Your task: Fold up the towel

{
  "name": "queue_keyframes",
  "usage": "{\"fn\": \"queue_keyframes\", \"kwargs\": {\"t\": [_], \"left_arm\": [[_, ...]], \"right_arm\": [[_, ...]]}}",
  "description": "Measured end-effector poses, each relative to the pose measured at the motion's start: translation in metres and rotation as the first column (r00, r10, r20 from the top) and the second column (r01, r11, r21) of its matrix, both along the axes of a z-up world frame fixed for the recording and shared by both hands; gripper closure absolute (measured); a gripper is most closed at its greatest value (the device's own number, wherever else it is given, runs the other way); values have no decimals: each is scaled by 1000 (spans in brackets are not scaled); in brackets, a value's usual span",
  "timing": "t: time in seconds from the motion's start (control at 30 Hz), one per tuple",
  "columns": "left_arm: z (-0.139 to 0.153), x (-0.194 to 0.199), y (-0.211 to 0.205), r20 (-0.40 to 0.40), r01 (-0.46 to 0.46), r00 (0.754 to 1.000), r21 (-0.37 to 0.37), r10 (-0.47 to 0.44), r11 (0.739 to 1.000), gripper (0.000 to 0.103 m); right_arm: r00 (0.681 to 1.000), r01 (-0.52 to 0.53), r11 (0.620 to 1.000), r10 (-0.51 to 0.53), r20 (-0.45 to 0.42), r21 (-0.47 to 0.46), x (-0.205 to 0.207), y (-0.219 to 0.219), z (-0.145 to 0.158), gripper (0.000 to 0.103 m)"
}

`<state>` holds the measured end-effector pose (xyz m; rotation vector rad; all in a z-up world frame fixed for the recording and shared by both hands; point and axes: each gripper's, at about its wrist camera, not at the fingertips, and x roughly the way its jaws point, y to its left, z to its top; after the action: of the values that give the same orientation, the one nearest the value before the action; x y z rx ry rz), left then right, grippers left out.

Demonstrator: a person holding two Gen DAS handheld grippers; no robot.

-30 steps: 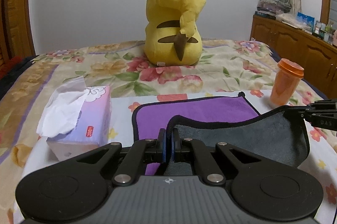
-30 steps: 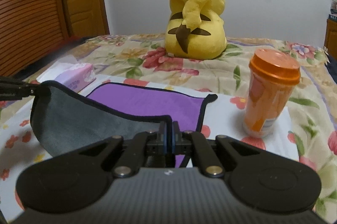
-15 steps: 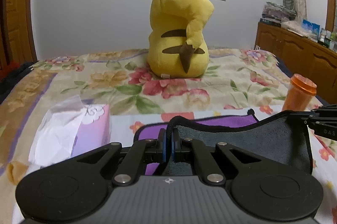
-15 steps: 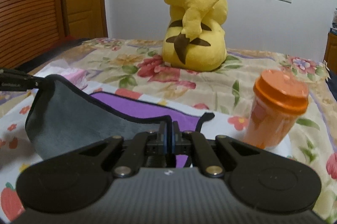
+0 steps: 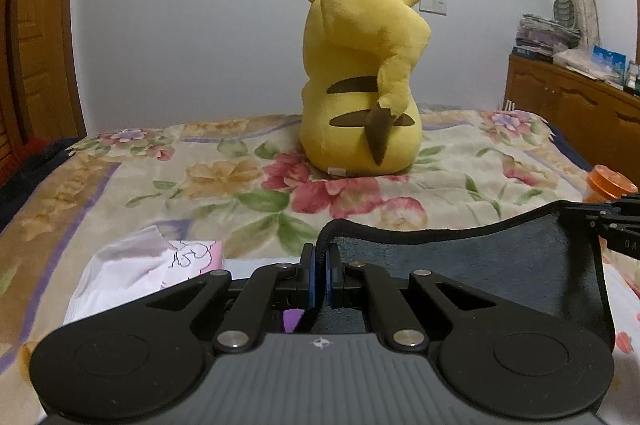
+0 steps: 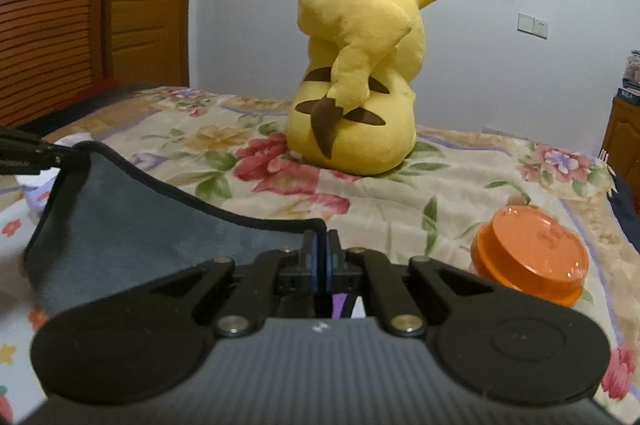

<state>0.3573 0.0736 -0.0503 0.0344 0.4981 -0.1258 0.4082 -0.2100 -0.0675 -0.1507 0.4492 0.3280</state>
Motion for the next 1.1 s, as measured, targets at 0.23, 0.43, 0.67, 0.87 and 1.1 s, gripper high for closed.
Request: {"fn": "queue_keyframes", "kwargs": {"t": [0.23,0.43,0.67,0.87,1.1], "left_arm": [[-10,19,-1,-6,-16,1000,20,16,1000,95],[-33,36,-4,-47,-20,999,36,22,999,95],[-57,45,-6,-91,-27,995,54,32,998,95],[-64,48,-7,-120,-9,993,55,15,998,94],[-63,43,-8,-131,-2,991,64,10,998,83]], "right_arm": [[999,40,999,-40,2,-3,18,3,-12,98],[998,50,998,-51,-25,-35,31,6,-33,98],[995,63,997,-67,-75,-47,41,8,-55,98],[990,76,996,-80,-114,-40,44,7,-65,98],[989,78,997,-81,-121,-27,42,8,-61,97]]}}
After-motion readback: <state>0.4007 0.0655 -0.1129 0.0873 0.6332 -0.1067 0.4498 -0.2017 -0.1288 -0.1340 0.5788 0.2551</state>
